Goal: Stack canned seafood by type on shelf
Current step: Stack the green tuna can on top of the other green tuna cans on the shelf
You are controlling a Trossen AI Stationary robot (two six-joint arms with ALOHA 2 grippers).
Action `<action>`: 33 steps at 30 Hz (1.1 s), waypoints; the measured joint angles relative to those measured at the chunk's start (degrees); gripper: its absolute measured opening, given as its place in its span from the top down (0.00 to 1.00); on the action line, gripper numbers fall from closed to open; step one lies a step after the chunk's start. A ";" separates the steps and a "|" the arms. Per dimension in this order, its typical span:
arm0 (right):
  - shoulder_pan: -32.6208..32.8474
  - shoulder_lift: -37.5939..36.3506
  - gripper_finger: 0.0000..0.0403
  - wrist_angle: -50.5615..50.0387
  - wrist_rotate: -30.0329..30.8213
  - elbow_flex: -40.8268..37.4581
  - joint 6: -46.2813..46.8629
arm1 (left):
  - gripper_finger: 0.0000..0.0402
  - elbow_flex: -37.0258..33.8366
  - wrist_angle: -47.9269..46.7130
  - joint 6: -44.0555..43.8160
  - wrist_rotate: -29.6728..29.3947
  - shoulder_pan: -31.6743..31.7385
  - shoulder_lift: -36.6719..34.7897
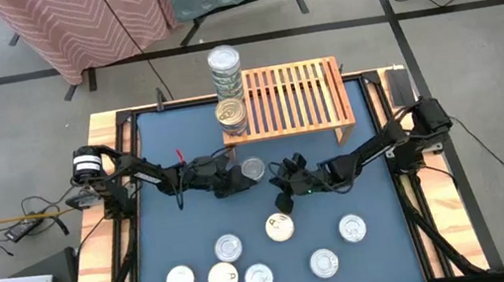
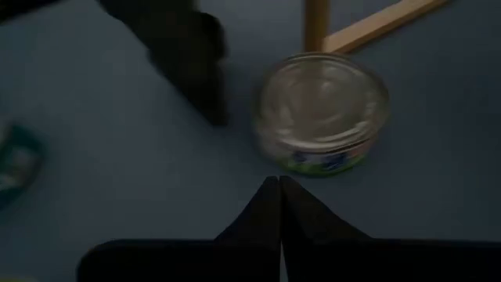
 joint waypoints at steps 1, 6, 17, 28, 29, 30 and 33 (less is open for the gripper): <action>-0.78 0.51 1.00 0.44 0.01 -0.04 -1.05 | 0.22 -1.09 0.54 -0.23 0.05 0.21 -0.77; -4.54 0.97 1.00 6.27 0.20 0.08 -5.77 | 0.22 -6.46 0.57 -1.33 -1.69 0.56 -5.32; -10.14 4.23 1.00 13.72 -4.48 0.32 -8.95 | 0.22 -9.19 8.44 -4.75 -4.75 0.52 -5.75; -6.63 8.88 1.00 9.20 -8.59 4.20 -5.00 | 0.22 -9.22 9.07 -5.10 -4.51 0.44 -5.75; -5.96 8.45 1.00 8.49 -8.49 4.19 -4.63 | 0.22 -9.22 7.93 -5.12 -4.50 0.25 -5.75; -5.23 8.16 1.00 7.52 -8.33 4.18 -4.23 | 0.22 -9.22 6.56 -5.17 -4.55 0.14 -5.75; -3.24 7.94 1.00 6.13 -7.62 4.23 -2.36 | 0.22 -9.18 1.92 -5.09 -4.57 -0.17 -5.76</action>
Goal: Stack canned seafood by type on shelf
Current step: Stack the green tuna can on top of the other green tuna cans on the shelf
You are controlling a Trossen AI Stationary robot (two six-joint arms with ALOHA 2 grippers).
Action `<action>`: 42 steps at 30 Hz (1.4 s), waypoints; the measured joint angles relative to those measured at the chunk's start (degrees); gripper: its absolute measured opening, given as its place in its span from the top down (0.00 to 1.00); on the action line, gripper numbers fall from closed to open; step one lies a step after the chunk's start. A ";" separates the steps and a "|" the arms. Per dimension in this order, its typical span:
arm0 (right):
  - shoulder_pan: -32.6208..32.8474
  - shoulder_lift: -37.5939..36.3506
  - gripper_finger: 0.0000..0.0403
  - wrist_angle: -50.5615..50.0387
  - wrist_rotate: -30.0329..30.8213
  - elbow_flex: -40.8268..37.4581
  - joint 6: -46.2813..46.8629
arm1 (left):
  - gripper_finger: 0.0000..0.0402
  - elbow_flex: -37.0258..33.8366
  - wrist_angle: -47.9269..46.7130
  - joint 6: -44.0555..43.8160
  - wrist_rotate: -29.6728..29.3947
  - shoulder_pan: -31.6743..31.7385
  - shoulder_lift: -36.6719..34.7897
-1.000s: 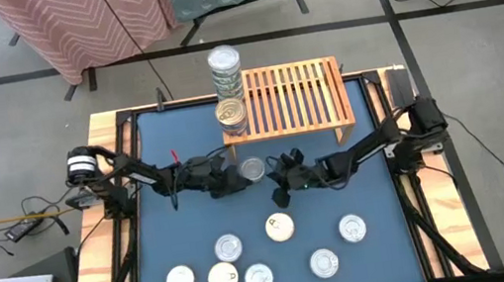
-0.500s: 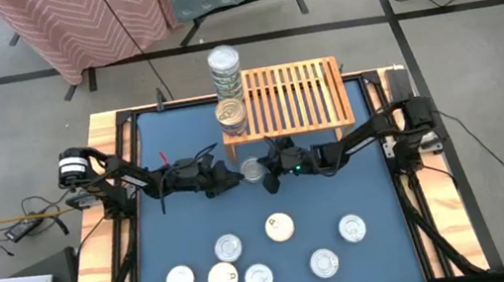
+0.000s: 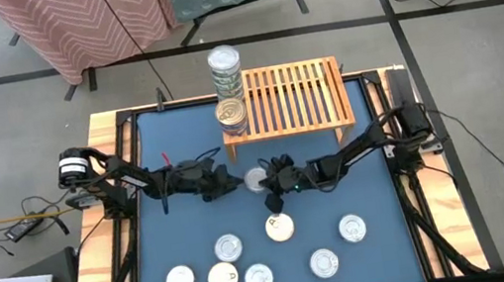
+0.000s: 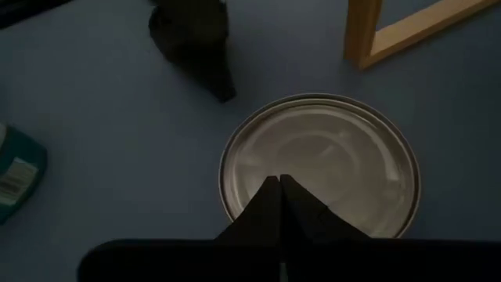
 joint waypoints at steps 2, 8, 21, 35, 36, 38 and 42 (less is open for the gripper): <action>0.93 0.06 1.00 -0.29 0.42 0.04 1.05 | 0.22 0.20 -1.67 -0.19 -1.05 -0.41 -0.14; 3.53 -2.80 1.00 -0.43 5.51 -0.17 0.81 | 0.22 0.23 -0.93 0.01 -2.34 -1.29 -0.06; 4.65 -5.14 1.00 -6.78 13.26 -0.09 0.36 | 0.22 0.18 -0.28 0.21 -2.27 -1.64 0.03; 4.60 -5.20 1.00 -12.43 13.19 -2.38 5.15 | 0.22 2.19 -1.37 0.05 -4.53 -2.55 0.21; 4.61 -5.18 1.00 -12.44 13.29 -2.45 5.47 | 0.22 2.29 -1.92 0.07 -4.69 -2.74 0.22; 4.95 -5.65 1.00 -10.20 14.69 -2.45 5.36 | 0.22 2.26 -2.19 0.10 -5.30 -3.09 0.25; 5.47 -6.73 1.00 -1.95 17.70 -2.32 0.01 | 0.22 2.26 -2.29 0.10 -6.14 -3.61 0.25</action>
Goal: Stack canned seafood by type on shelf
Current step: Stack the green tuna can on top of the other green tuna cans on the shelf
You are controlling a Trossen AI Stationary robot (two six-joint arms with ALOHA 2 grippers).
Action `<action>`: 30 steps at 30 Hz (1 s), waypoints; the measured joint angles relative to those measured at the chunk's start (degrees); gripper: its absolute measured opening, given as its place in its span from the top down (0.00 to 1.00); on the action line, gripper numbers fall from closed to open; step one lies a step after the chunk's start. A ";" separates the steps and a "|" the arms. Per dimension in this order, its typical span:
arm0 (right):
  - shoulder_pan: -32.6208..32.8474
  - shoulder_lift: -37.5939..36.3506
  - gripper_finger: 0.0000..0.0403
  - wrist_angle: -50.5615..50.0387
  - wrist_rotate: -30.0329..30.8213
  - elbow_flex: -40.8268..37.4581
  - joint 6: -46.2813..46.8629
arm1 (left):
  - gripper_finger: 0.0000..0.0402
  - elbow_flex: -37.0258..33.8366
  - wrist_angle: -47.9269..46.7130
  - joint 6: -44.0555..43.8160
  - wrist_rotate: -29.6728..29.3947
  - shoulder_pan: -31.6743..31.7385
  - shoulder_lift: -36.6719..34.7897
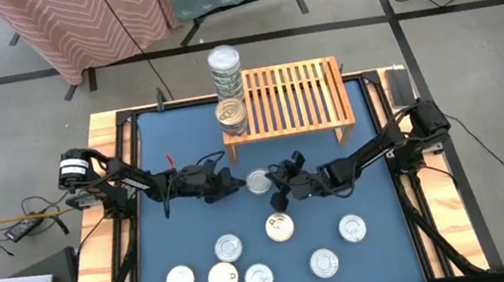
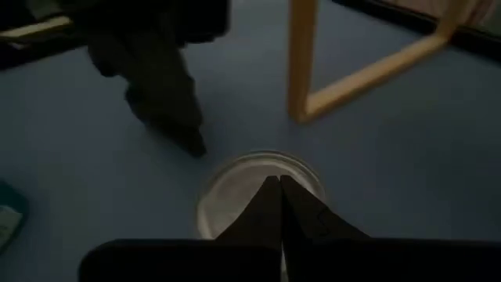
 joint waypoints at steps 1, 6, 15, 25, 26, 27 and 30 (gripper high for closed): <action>-0.20 0.12 1.00 0.03 -0.46 0.00 -0.24 | 0.22 0.00 0.09 0.02 -0.02 -0.02 0.00; -1.81 1.43 1.00 -0.19 -2.41 -0.06 -0.16 | 0.22 0.00 0.38 0.22 -0.61 -0.43 0.00; -2.12 4.31 1.00 -1.18 -6.08 -0.05 1.38 | 0.22 0.00 0.64 0.39 -1.27 -0.68 -0.04; 0.88 7.12 1.00 -1.29 -4.08 0.09 5.21 | 0.22 0.04 0.25 0.24 -1.35 -1.67 -0.04; 1.17 7.56 1.00 -0.90 -4.19 0.05 5.57 | 0.22 0.04 0.17 0.22 -1.55 -1.88 -0.04; 1.44 7.72 1.00 -0.59 -3.91 -0.02 5.77 | 0.22 0.06 0.20 0.22 -2.09 -2.14 0.10; 1.83 7.84 1.00 -0.23 -3.40 -0.09 5.82 | 0.22 0.08 0.39 0.17 -3.13 -2.47 0.88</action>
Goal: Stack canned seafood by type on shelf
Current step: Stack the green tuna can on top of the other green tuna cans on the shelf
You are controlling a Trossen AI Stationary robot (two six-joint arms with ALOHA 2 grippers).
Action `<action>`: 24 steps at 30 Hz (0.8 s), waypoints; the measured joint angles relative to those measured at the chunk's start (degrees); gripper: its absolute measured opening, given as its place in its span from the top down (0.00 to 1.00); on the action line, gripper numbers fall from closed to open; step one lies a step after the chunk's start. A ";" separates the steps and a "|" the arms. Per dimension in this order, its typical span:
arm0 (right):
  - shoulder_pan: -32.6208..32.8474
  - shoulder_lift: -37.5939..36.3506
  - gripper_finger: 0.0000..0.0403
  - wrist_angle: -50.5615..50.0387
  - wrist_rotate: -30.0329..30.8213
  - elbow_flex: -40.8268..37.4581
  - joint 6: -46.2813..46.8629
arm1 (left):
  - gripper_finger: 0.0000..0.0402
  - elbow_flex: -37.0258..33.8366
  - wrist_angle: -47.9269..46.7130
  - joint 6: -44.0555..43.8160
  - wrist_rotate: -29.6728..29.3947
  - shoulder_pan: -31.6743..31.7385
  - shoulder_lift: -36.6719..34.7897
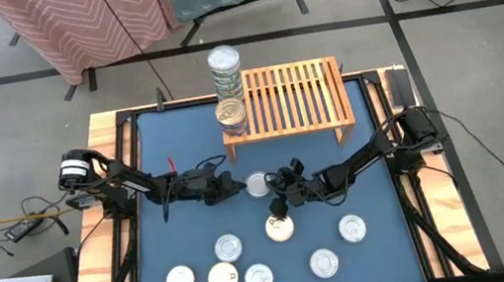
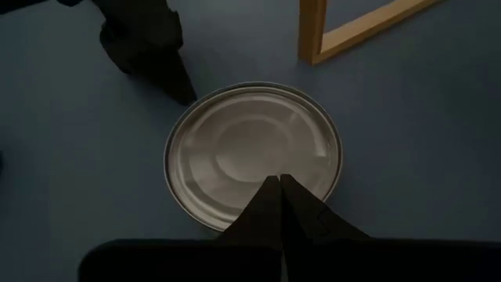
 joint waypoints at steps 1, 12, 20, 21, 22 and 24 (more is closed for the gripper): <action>0.06 0.00 1.00 -0.04 0.23 -0.02 0.18 | 0.22 0.06 0.28 -0.34 -0.37 -0.05 0.41; 0.62 0.02 1.00 -1.49 0.28 -0.07 1.07 | 0.22 0.15 4.12 -2.08 -2.88 -0.53 3.82; 0.62 0.07 1.00 -1.55 0.56 -0.09 1.26 | 0.22 3.37 -1.04 -1.12 -3.12 -1.15 4.04; 0.62 0.07 1.00 -1.60 0.59 -0.09 1.26 | 0.22 3.97 -1.95 -0.73 -3.19 -1.25 4.06; 0.62 0.07 1.00 -1.71 0.59 -0.11 1.26 | 0.22 4.70 -3.47 -0.11 -3.22 -1.36 4.06; 0.62 0.07 1.00 -1.97 0.61 -0.11 1.25 | 0.22 5.97 -6.68 0.28 -3.78 -1.55 4.06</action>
